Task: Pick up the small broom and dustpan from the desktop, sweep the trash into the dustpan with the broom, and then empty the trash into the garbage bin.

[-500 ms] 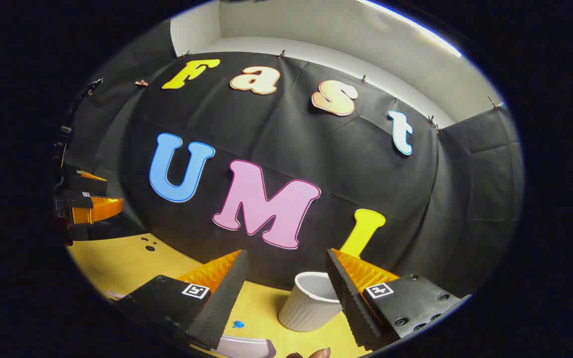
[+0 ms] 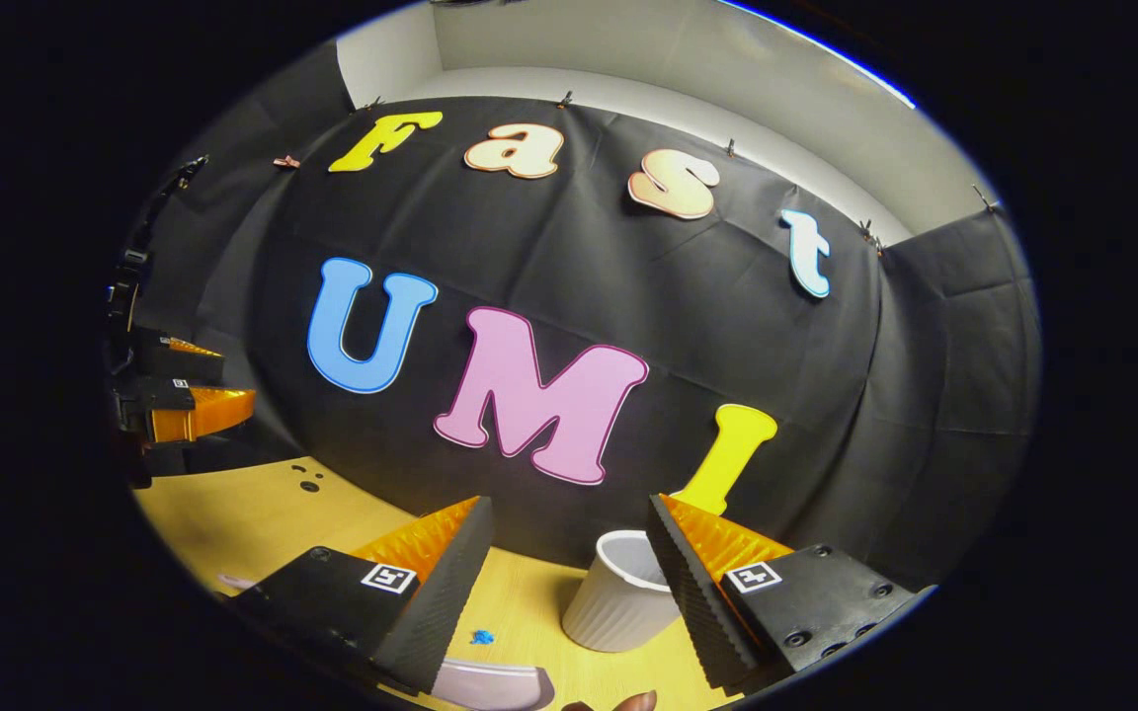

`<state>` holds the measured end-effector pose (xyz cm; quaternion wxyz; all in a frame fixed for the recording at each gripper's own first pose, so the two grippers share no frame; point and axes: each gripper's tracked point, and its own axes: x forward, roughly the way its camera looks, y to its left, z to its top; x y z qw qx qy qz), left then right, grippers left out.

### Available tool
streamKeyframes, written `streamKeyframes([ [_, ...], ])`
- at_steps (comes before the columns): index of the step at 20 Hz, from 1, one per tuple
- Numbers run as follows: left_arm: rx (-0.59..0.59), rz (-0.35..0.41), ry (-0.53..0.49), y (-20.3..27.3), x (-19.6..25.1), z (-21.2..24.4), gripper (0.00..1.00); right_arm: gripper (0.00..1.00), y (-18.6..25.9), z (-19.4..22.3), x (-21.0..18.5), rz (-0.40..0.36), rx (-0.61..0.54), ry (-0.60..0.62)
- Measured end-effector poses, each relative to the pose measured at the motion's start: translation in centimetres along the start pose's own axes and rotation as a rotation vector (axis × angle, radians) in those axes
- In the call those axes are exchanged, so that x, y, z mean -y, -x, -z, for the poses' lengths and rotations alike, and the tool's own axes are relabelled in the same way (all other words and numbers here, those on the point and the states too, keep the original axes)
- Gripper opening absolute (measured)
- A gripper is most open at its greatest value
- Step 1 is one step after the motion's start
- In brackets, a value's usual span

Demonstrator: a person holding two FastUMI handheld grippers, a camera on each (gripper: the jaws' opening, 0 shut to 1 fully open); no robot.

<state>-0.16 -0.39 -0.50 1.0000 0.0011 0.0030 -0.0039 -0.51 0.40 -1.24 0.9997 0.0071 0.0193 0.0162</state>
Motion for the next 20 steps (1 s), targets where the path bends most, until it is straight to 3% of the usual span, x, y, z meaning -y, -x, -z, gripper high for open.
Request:
streamKeyframes([
  [5,-0.028,0.013,-0.004,0.7,0.4,1.5,0.97,0.96,1.2,2.2,-1.1,-0.061,-0.066,-0.022],
  [7,-0.036,0.005,-0.009,0.7,0.2,1.9,0.97,0.98,2.3,5.1,-2.3,-0.134,-0.153,-0.042],
  [9,-0.046,-0.004,-0.004,0.8,-0.1,2.5,0.97,0.97,4.1,9.2,-3.3,-0.215,-0.300,-0.067],
  [14,-0.088,-0.032,-0.008,1.3,-0.9,4.5,0.97,0.96,9.9,22.8,-3.8,-0.292,-0.738,-0.067],
  [20,-0.133,-0.065,-0.024,2.1,-1.7,6.4,0.97,0.91,13.3,34.4,-5.1,-0.348,-1.074,-0.048],
])
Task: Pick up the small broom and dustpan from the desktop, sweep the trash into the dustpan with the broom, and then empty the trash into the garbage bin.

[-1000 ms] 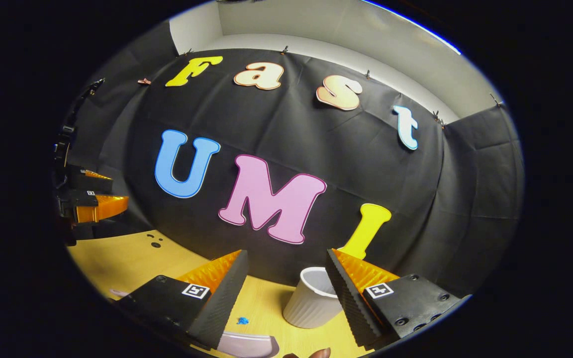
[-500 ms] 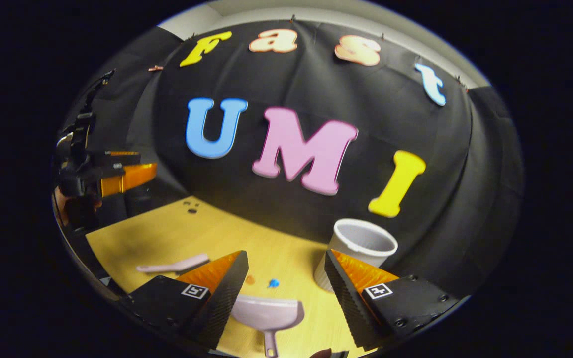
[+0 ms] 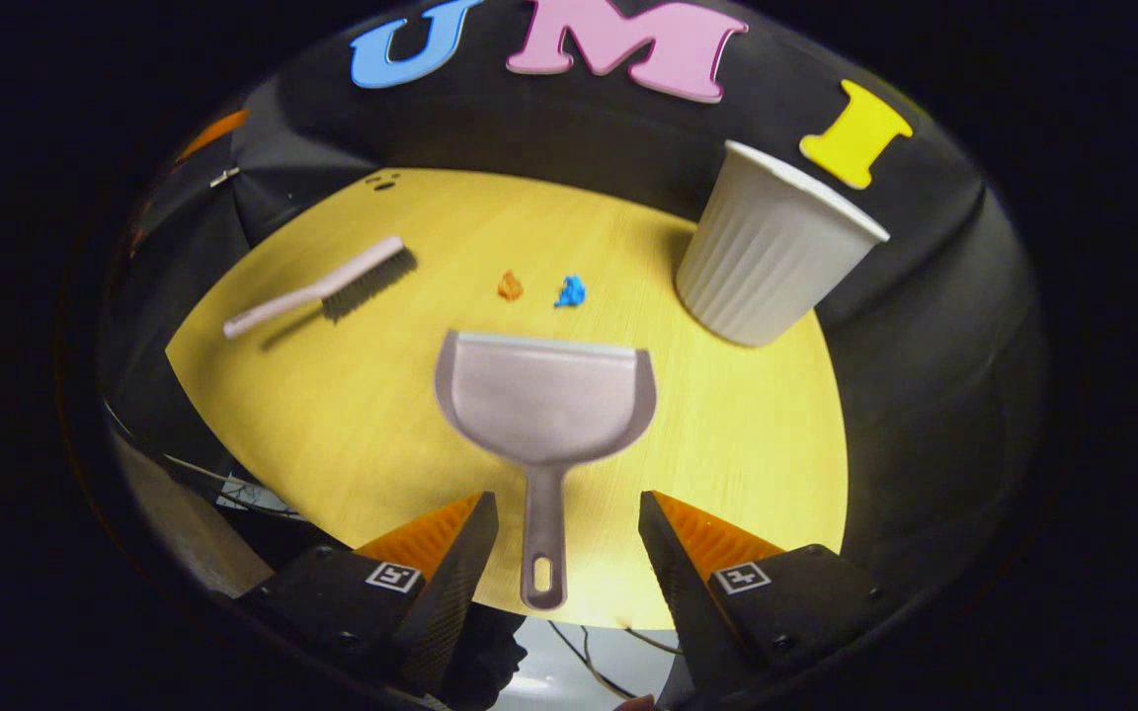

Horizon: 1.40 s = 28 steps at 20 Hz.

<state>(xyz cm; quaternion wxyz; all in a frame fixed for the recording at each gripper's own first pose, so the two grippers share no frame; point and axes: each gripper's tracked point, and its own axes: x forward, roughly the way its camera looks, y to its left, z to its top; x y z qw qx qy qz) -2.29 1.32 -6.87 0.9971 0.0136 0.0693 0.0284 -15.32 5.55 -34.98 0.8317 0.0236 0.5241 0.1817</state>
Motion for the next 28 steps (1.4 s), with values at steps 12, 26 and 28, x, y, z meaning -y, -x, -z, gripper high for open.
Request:
streamKeyframes([
  [12,-0.071,-0.048,-0.034,0.3,0.2,2.5,1.00,0.69,-10.1,1.8,-1.8,-0.072,-0.228,-0.082],
  [26,-0.742,0.182,-0.068,-1.3,5.9,20.8,0.97,0.36,-6.3,-0.1,-1.5,-0.168,-0.168,-0.022],
  [28,-0.870,0.208,-0.094,-1.7,6.4,24.4,0.92,0.36,-5.1,-0.2,-1.1,-0.175,-0.158,-0.003],
])
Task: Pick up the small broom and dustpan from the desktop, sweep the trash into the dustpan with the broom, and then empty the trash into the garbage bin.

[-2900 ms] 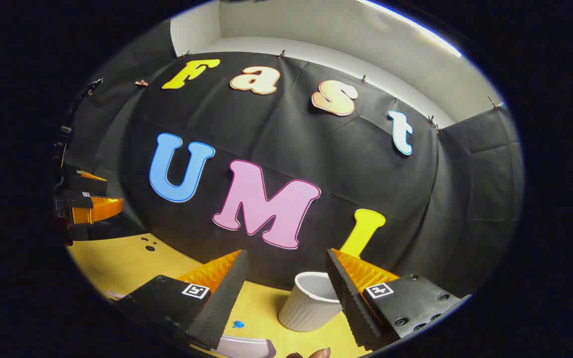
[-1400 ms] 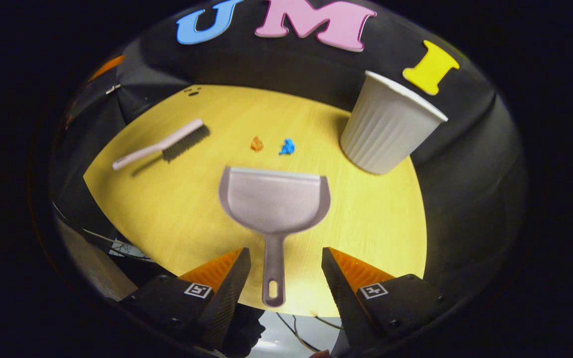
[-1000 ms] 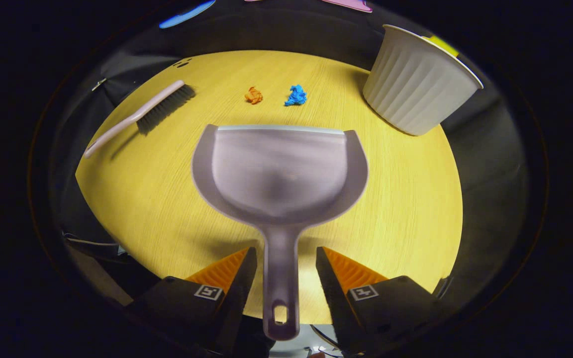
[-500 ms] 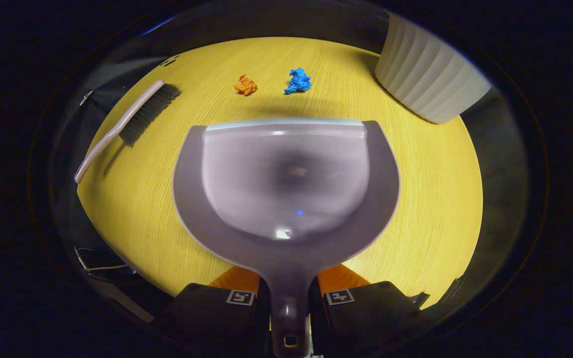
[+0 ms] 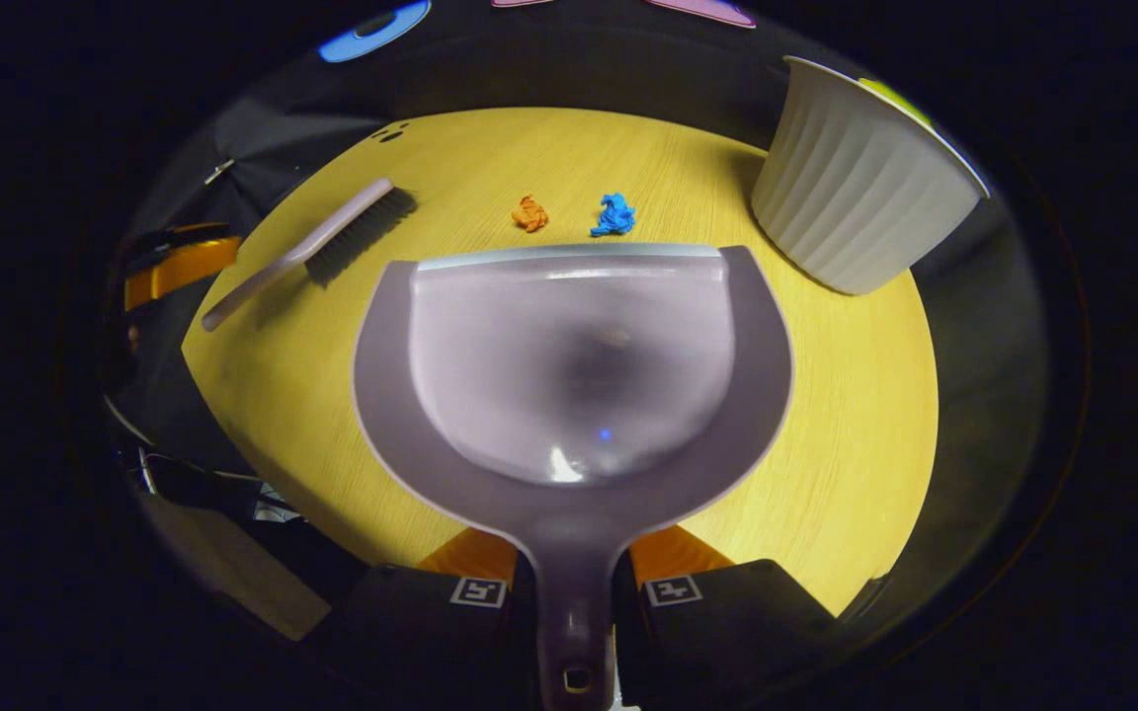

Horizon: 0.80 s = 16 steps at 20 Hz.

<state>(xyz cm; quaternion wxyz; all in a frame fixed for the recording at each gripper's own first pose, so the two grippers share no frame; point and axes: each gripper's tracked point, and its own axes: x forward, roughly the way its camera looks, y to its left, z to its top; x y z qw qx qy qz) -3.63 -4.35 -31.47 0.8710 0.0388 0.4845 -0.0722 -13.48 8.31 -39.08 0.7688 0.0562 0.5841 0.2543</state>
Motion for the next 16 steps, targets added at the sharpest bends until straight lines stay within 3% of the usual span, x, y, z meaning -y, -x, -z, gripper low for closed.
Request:
streamKeyframes([
  [5,-0.216,0.062,-0.003,-5.9,0.8,3.6,0.86,0.36,1.5,0.3,0.5,-0.006,-0.001,0.028],
  [11,-0.254,0.077,-0.013,-9.5,0.6,3.3,0.71,0.36,1.6,0.2,0.9,-0.001,-0.008,0.021],
  [14,-0.258,0.046,-0.049,-9.8,0.1,2.5,0.32,0.36,1.4,-0.1,1.1,-0.010,-0.020,0.025],
  [16,-0.213,0.026,-0.089,-9.8,-0.3,0.2,0.27,0.36,1.3,-0.4,1.6,-0.026,-0.057,0.053],
])
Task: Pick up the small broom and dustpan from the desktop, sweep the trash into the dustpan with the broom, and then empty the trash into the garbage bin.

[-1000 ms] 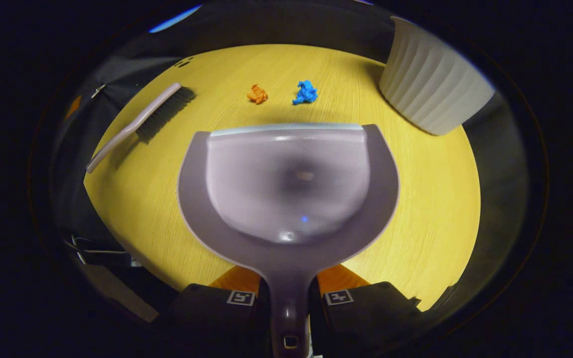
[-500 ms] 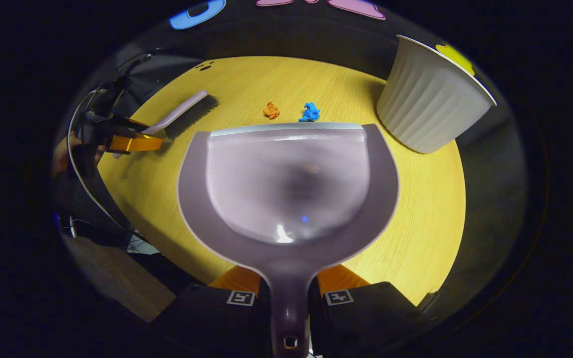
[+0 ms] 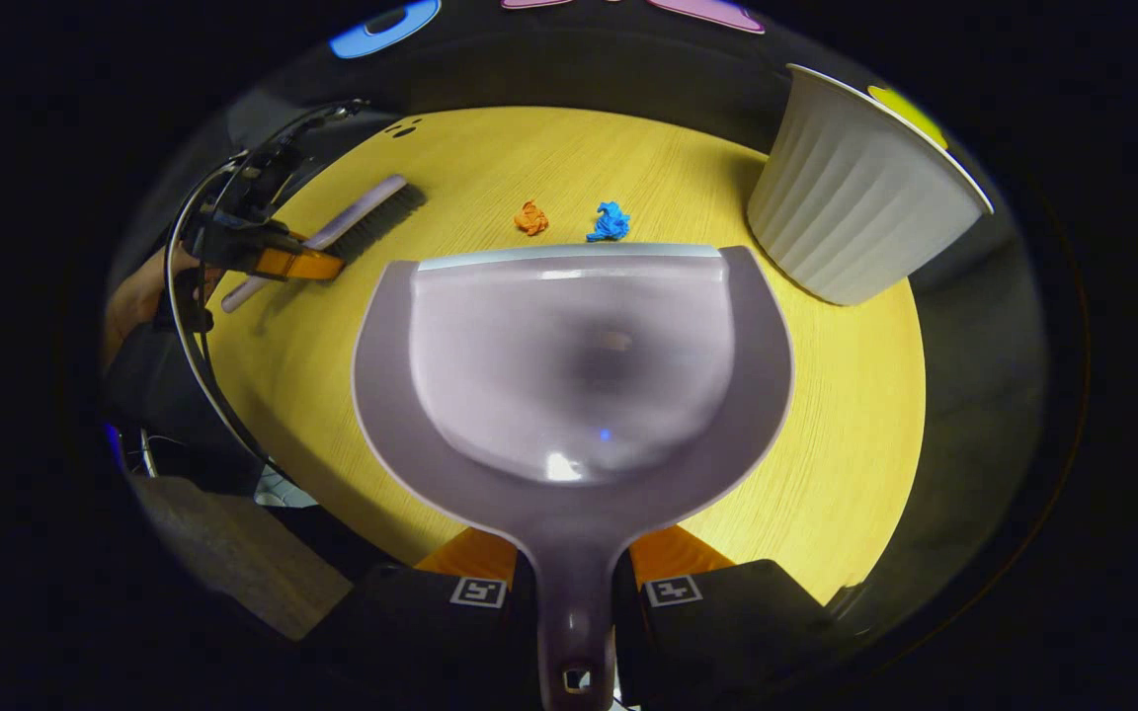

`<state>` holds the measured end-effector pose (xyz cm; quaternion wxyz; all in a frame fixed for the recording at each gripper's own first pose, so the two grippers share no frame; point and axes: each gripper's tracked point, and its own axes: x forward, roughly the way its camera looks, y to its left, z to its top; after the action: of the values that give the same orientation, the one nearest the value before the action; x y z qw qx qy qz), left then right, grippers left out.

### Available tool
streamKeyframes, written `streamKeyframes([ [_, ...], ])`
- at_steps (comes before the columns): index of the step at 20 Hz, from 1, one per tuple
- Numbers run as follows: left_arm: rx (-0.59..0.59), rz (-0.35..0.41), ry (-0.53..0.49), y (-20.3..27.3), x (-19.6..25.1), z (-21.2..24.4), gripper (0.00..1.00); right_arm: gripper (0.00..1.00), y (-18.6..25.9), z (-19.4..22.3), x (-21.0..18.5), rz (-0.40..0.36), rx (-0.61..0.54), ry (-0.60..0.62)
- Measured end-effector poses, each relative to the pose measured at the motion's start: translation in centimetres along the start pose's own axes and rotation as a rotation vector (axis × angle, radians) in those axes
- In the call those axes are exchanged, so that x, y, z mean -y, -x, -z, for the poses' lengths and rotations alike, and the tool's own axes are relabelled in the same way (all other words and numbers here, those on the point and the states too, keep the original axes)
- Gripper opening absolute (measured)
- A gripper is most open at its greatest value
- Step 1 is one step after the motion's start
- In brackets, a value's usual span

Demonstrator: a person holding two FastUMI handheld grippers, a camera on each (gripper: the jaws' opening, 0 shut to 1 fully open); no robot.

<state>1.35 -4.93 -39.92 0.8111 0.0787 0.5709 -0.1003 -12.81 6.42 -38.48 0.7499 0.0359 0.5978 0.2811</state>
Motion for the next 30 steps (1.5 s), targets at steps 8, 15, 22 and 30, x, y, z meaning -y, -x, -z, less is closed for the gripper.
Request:
streamKeyframes([
  [8,0.055,0.129,-0.149,-2.7,7.4,-10.6,0.26,0.36,-1.8,-0.4,3.8,-0.014,-0.196,0.152],
  [15,-0.017,0.209,-0.316,-4.1,12.6,-11.8,0.26,0.36,-3.2,-0.3,4.7,-0.024,-0.207,0.183],
  [22,-0.060,0.425,-0.404,-1.6,20.5,-10.6,0.25,0.36,-3.7,-0.3,4.9,-0.046,-0.192,0.171],
  [30,-0.092,0.666,-0.198,3.5,25.0,-9.8,0.25,0.36,-4.1,-0.4,4.6,-0.045,-0.112,0.125],
])
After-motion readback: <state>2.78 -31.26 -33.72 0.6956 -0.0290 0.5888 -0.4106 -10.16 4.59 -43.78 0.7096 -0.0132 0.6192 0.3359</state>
